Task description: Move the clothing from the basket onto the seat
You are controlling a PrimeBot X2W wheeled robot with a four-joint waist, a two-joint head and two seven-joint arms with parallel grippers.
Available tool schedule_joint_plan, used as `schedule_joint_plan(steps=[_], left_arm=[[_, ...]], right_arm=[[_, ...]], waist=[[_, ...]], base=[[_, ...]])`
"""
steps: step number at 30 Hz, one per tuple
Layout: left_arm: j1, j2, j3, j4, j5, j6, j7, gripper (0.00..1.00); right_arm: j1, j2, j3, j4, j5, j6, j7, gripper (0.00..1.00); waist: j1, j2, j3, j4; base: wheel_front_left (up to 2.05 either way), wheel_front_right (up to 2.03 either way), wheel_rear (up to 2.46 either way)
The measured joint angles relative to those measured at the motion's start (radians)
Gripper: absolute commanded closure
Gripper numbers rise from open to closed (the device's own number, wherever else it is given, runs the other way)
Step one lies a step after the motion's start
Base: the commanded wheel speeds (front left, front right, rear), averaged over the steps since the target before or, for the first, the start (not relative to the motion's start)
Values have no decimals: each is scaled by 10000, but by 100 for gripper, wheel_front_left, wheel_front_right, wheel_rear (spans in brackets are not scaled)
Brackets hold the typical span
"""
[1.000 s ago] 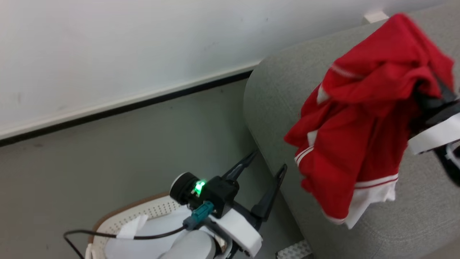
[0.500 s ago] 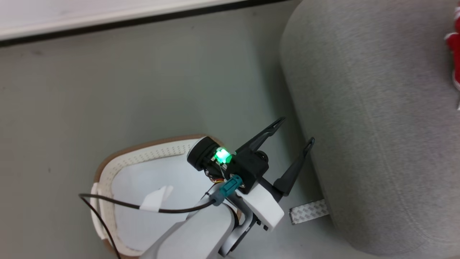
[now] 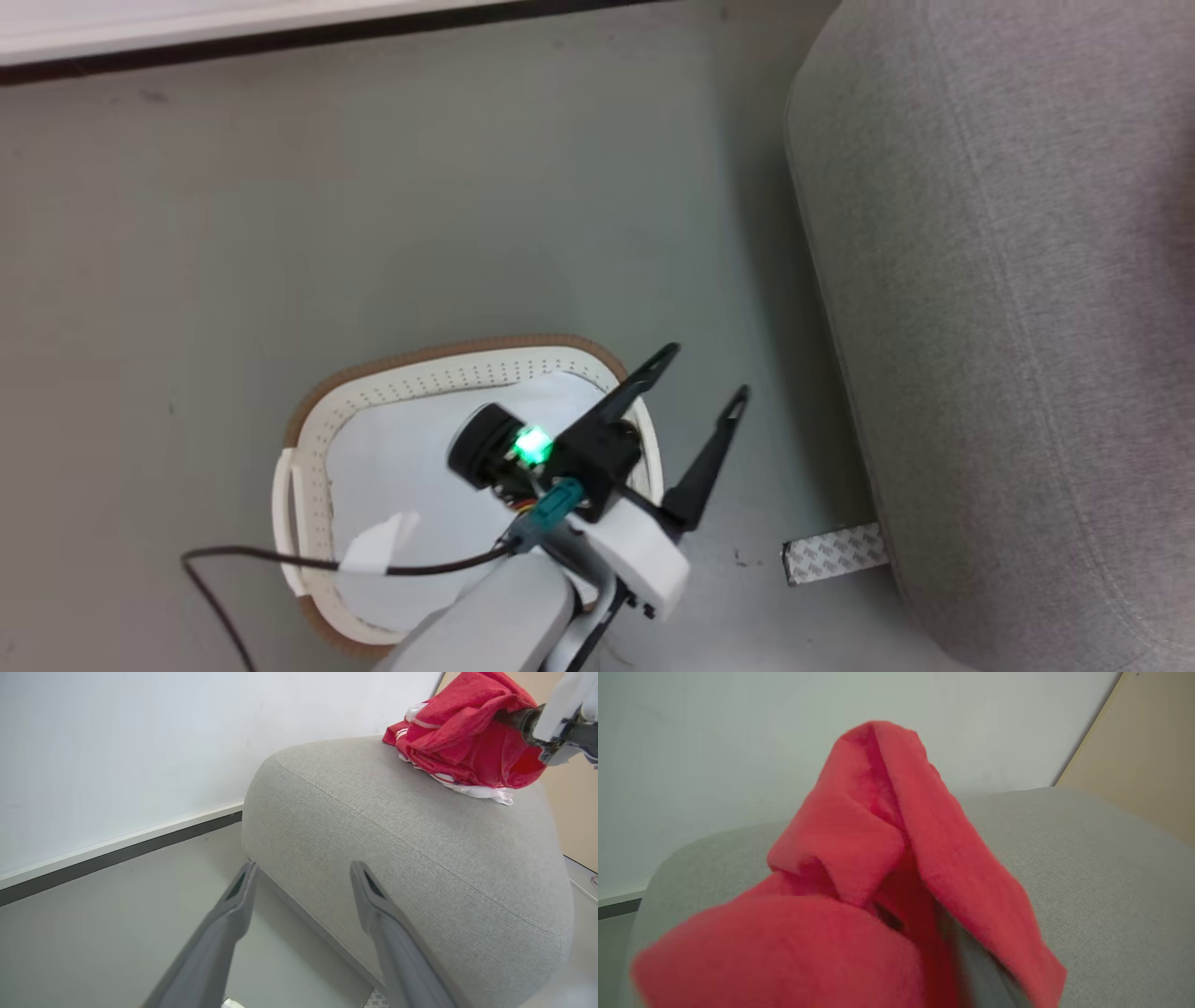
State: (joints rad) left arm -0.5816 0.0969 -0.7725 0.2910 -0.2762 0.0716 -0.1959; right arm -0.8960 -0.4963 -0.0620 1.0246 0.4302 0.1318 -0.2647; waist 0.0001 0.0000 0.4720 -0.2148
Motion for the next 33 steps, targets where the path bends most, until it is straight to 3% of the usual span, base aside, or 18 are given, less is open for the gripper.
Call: schedule_joint_plan(steps=[3,4,14,23,33], left_arm=[[188,107,127,128,-52,102,-134,0],[408,219,272,251,-121,224,-270,0],[2153,725,1465,238,-842,807,-656,0],[4296,792,3321,-1172,-593,957,-681,0],[5757,343,5264,-1532,178,606,-681,0]], right_arm=[[646,420,-165,-514,-44,0,0,0],[1445,848,-382,-1127,35,2,4,0],[5091,1935,-1432,-4667,-1087,2,2,0],[7947,3317,-1615,-7770,-2548,0,0,0],[9278,4031,-362,-8460,-2976,0,0,0]], waist=[[0,0,-211,-45],[0,0,-478,-79],[-1,0,-2020,-123],[-4,0,-3586,180],[-4,0,-4653,923]], base=[[0,0,0],[0,0,0],[0,0,0],[0,0,0],[0,0,0]])
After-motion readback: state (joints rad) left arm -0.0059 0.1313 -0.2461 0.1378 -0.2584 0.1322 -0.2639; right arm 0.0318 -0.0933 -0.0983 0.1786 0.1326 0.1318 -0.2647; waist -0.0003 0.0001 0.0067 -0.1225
